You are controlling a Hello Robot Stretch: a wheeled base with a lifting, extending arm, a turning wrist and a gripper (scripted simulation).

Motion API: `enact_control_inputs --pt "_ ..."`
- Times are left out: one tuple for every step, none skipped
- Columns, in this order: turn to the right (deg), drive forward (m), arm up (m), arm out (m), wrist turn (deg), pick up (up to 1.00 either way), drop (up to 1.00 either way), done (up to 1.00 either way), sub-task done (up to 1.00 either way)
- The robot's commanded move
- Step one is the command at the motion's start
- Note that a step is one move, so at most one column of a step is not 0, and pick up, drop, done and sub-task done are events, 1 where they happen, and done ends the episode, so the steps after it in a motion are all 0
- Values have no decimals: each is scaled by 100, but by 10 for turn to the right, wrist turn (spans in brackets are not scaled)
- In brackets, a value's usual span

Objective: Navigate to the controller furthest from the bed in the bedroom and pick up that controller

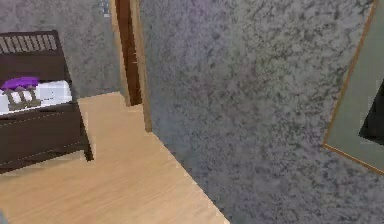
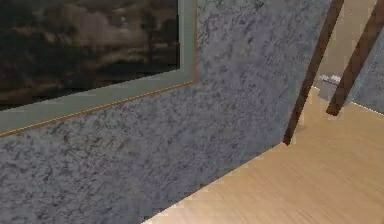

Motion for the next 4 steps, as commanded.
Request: enact_control_inputs --pt "0 70 0 0 0 0 0 0 0" --pt "-450 0 0 0 0 0 0 0 0" --pt "-90 0 0 0 0 0 0 0 0" --pt "0 70 0 0 0 0 0 0 0"
